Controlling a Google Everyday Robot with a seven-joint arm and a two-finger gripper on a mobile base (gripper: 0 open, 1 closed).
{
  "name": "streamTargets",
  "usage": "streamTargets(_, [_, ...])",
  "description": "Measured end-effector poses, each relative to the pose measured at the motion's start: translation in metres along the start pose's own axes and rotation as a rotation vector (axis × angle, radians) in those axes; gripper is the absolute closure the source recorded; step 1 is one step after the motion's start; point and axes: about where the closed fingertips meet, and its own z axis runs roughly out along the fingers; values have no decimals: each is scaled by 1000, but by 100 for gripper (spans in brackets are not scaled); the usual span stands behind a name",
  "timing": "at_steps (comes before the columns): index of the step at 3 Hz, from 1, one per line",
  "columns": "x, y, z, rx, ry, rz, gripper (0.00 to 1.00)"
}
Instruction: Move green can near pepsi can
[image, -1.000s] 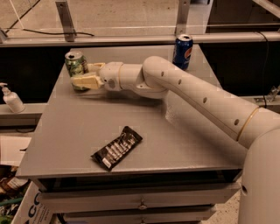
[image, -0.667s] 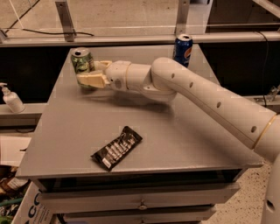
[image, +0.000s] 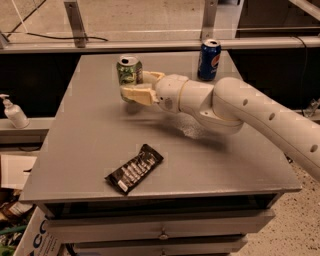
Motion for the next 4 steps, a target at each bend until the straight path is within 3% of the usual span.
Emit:
streamTargets(1, [2, 0, 1, 2, 2, 3, 100])
streamTargets(2, [12, -29, -8, 68, 19, -8, 100])
streamTargets(4, [32, -103, -50, 262, 57, -7, 100])
